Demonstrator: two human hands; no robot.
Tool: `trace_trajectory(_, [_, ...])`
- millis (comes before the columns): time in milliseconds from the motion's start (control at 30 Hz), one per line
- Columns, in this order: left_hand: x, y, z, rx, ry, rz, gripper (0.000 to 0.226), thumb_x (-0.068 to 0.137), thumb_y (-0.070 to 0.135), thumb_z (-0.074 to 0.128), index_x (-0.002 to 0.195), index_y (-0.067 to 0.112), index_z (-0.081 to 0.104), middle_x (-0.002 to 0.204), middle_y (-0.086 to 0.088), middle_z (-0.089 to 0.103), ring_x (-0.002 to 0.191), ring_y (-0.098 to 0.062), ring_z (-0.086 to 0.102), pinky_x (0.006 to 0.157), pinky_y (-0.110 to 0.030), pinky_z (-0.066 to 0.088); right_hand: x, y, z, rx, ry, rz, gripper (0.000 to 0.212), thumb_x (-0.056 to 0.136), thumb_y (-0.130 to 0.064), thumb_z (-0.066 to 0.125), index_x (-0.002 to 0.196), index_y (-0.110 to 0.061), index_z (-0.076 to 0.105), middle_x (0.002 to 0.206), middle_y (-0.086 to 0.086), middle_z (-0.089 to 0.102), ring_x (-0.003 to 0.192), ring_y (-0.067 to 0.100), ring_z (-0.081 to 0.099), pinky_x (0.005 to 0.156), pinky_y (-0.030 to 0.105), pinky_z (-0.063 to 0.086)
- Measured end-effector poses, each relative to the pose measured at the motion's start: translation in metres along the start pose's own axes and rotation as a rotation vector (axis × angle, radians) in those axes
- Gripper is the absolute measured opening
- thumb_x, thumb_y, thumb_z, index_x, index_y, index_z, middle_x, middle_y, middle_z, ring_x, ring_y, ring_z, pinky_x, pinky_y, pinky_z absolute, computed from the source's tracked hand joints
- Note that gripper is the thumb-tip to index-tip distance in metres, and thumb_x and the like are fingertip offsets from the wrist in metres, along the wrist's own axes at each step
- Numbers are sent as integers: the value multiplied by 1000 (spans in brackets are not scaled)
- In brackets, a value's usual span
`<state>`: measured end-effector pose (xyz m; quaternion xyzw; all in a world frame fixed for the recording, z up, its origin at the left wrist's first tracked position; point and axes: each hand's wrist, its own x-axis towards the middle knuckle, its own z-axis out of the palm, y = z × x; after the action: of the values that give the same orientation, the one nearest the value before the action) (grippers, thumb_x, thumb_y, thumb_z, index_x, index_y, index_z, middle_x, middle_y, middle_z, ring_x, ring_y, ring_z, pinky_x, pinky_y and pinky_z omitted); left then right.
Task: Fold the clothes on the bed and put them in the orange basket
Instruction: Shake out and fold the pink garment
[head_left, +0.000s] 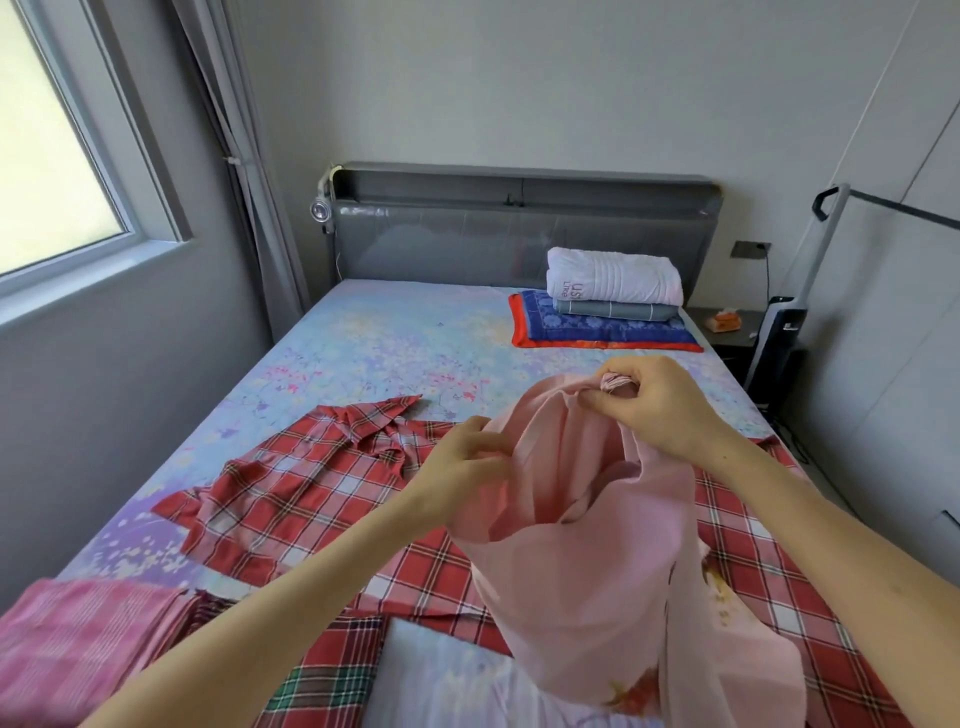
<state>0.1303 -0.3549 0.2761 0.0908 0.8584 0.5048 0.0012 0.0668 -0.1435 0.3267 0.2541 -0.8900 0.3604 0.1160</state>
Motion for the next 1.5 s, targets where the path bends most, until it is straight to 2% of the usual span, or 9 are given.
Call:
trace_trajectory(200, [-6, -11, 6, 569, 12, 73, 25, 69, 45, 74, 73, 20, 72, 102, 0, 49, 106, -24, 42, 92, -29, 34, 1, 2, 0, 21, 65, 18, 29, 80, -33, 72, 62, -13, 63, 54, -5, 55, 55, 9, 48, 56, 30, 38])
trace_trajectory(333, [-4, -9, 14, 671, 13, 32, 30, 76, 47, 69, 86, 19, 75, 91, 2, 45, 99, -21, 43, 73, -25, 28, 0, 2, -2, -10, 88, 24, 27, 80, -37, 72, 60, -24, 59, 54, -10, 54, 56, 6, 49, 54, 24, 34])
trace_trajectory(533, [14, 14, -11, 489, 134, -40, 20, 75, 24, 69, 77, 4, 69, 79, -2, 53, 77, -23, 51, 62, -24, 40, -4, 16, -19, -84, 183, 82, 16, 82, -35, 69, 72, -22, 67, 69, -4, 66, 69, 13, 59, 60, 31, 45])
trace_trajectory(800, [17, 68, -23, 1045, -101, -32, 32, 82, 7, 48, 53, 11, 35, 55, -2, 36, 52, -16, 37, 48, -22, 32, -9, 34, -27, -286, 215, 135, 37, 85, -21, 63, 55, -29, 43, 58, -5, 55, 64, 20, 54, 52, 29, 36])
trace_trajectory(1033, [46, 75, -49, 733, -121, -265, 18, 81, 9, 57, 67, 3, 67, 38, 5, 55, 43, -9, 55, 55, -14, 48, -20, 36, -32, -362, 202, 154, 17, 84, -22, 63, 69, -17, 60, 68, 0, 63, 69, 21, 57, 53, 26, 33])
trace_trajectory(1233, [82, 75, -77, 562, 74, -285, 36, 77, 3, 49, 41, 8, 48, 30, 2, 51, 51, -21, 61, 54, -21, 55, -14, 19, -64, 233, 115, 238, 18, 88, -34, 62, 95, -18, 67, 86, -14, 64, 78, -4, 57, 70, 16, 42])
trace_trajectory(1300, [94, 70, -94, 528, 220, -260, 38, 76, 0, 44, 39, 10, 42, 28, 1, 49, 43, -19, 61, 39, -15, 44, -13, 22, -83, 400, 203, 331, 24, 94, -34, 52, 103, -16, 65, 93, -11, 62, 86, -2, 55, 75, 16, 42])
trace_trajectory(1433, [117, 51, -136, 477, 434, -225, 25, 76, 6, 55, 57, 7, 38, 52, -13, 58, 57, -32, 65, 53, -33, 56, -7, 43, -129, 773, 357, 431, 38, 99, -38, 38, 102, -11, 64, 99, 3, 61, 91, 11, 57, 78, 23, 45])
trace_trajectory(1500, [122, 50, -149, 481, 455, -253, 27, 78, 7, 53, 53, 6, 42, 54, -15, 59, 49, -28, 59, 45, -24, 49, -3, 47, -143, 951, 393, 447, 41, 99, -39, 35, 102, -9, 63, 99, 8, 62, 88, 15, 59, 78, 26, 47])
